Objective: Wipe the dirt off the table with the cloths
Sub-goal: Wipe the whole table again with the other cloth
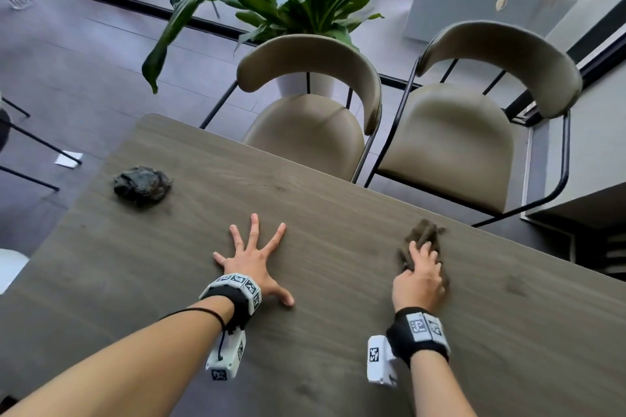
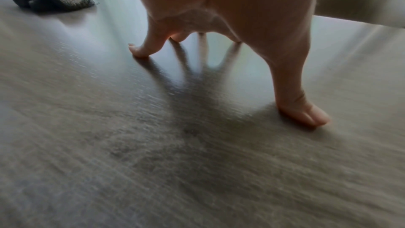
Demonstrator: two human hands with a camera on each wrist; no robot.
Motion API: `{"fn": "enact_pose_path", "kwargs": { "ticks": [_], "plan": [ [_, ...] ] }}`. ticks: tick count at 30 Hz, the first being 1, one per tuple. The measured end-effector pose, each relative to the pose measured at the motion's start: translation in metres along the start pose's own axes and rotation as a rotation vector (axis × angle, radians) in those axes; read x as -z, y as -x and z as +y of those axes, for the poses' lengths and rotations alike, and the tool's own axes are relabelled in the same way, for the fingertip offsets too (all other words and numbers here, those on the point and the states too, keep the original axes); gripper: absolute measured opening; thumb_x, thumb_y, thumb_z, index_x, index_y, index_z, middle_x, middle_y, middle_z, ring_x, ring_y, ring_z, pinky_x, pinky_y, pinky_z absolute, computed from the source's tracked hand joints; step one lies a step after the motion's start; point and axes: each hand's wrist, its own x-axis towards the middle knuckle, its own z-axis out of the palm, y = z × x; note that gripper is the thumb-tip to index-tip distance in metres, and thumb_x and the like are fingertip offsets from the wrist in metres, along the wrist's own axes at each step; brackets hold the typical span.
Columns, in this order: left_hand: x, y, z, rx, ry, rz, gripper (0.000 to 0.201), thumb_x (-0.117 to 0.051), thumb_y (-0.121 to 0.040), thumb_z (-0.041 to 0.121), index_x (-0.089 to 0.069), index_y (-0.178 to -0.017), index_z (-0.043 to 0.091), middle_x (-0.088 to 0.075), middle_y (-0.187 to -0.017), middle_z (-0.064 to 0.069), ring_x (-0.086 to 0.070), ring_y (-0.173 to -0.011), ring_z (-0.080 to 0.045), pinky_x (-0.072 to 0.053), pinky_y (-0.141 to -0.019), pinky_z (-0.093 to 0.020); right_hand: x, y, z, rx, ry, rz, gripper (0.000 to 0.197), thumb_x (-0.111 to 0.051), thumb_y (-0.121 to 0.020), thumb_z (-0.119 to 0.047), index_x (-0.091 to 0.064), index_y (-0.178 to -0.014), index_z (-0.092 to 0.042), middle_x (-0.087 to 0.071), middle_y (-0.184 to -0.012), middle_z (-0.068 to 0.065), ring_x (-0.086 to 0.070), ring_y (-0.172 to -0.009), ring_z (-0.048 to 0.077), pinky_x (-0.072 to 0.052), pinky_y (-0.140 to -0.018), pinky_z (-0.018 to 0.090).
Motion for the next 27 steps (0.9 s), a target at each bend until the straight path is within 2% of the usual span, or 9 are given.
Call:
{"fn": "enact_pose_path", "kwargs": {
  "ticks": [3,5,8,11,15,17,19,23,27],
  "plan": [
    [0.001,0.0,0.001,0.003,-0.01,-0.003,0.156,-0.078,-0.028,0.085,0.034,-0.135,0.066,0.052,-0.15,0.005,0.029,-0.146,-0.045,-0.021,-0.104,-0.081,-0.034,0.058,-0.029,0.284,0.019,-0.083,0.063,-0.046,-0.064,0.004,-0.069,-0.118,-0.018,-0.058,-0.135,0.01,-0.056,-0.121,0.036,-0.043,-0.103,0.041],
    [0.001,0.0,0.001,0.004,-0.016,-0.005,0.155,-0.078,-0.029,0.085,0.034,-0.135,0.066,0.052,-0.15,0.006,0.029,-0.146,-0.046,-0.021,-0.103,-0.081,-0.048,0.096,-0.045,0.442,-0.006,-0.21,0.063,-0.038,-0.066,-0.003,-0.07,-0.116,-0.022,-0.058,-0.136,0.006,-0.055,-0.124,0.03,-0.029,-0.113,0.033],
    [0.001,0.0,0.0,0.001,-0.015,-0.008,0.154,-0.078,-0.03,0.086,0.033,-0.135,0.067,0.052,-0.149,0.007,0.029,-0.146,-0.046,-0.022,-0.103,-0.082,-0.054,0.115,-0.05,0.581,-0.062,-0.432,0.063,-0.046,-0.066,0.001,-0.069,-0.116,-0.029,-0.053,-0.141,-0.007,-0.047,-0.133,0.017,-0.022,-0.117,0.024],
    [0.001,0.0,0.0,0.004,-0.012,-0.005,0.155,-0.077,-0.028,0.086,0.034,-0.134,0.067,0.052,-0.15,0.007,0.029,-0.146,-0.045,-0.022,-0.103,-0.081,-0.029,0.08,-0.042,0.449,-0.279,-0.499,0.066,-0.04,-0.062,0.001,-0.072,-0.113,-0.027,-0.057,-0.136,-0.005,-0.053,-0.127,0.014,-0.027,-0.114,0.019],
    [0.002,0.001,0.002,0.006,-0.002,-0.01,0.156,-0.079,-0.027,0.085,0.034,-0.134,0.068,0.052,-0.15,0.007,0.03,-0.146,-0.045,-0.02,-0.105,-0.081,0.02,0.014,-0.002,0.222,-0.327,-0.136,0.062,-0.045,-0.064,0.015,-0.073,-0.111,-0.015,-0.062,-0.129,0.007,-0.06,-0.118,0.02,-0.031,-0.107,0.011],
    [0.003,0.002,0.001,0.012,-0.005,-0.012,0.156,-0.079,-0.027,0.085,0.034,-0.133,0.068,0.052,-0.15,0.007,0.03,-0.146,-0.045,-0.02,-0.105,-0.08,0.029,-0.006,0.023,0.113,-0.27,-0.038,0.065,-0.048,-0.066,0.021,-0.071,-0.114,-0.015,-0.06,-0.132,0.011,-0.058,-0.122,0.026,-0.034,-0.111,0.026],
    [0.003,0.003,0.001,0.017,-0.011,-0.016,0.156,-0.079,-0.027,0.085,0.035,-0.133,0.068,0.051,-0.15,0.007,0.03,-0.146,-0.045,-0.02,-0.104,-0.08,0.02,-0.005,0.033,0.06,-0.204,-0.027,0.066,-0.05,-0.067,0.021,-0.068,-0.12,-0.013,-0.052,-0.141,0.011,-0.048,-0.132,0.029,-0.03,-0.115,0.039],
    [0.003,0.003,0.002,0.014,-0.019,-0.012,0.156,-0.078,-0.027,0.086,0.034,-0.134,0.068,0.051,-0.15,0.006,0.029,-0.146,-0.045,-0.021,-0.104,-0.08,-0.013,0.046,0.011,0.152,-0.114,-0.082,0.069,-0.054,-0.064,0.015,-0.066,-0.125,-0.016,-0.047,-0.145,0.01,-0.044,-0.135,0.03,-0.024,-0.117,0.037],
    [0.003,0.005,0.002,0.022,-0.033,0.002,0.154,-0.077,-0.027,0.087,0.032,-0.134,0.068,0.05,-0.151,0.006,0.027,-0.147,-0.045,-0.024,-0.103,-0.08,-0.036,0.11,-0.021,0.453,-0.099,-0.342,0.065,-0.05,-0.062,0.006,-0.069,-0.118,-0.021,-0.051,-0.142,0.007,-0.047,-0.133,0.027,-0.014,-0.118,0.026]
  ]
}}
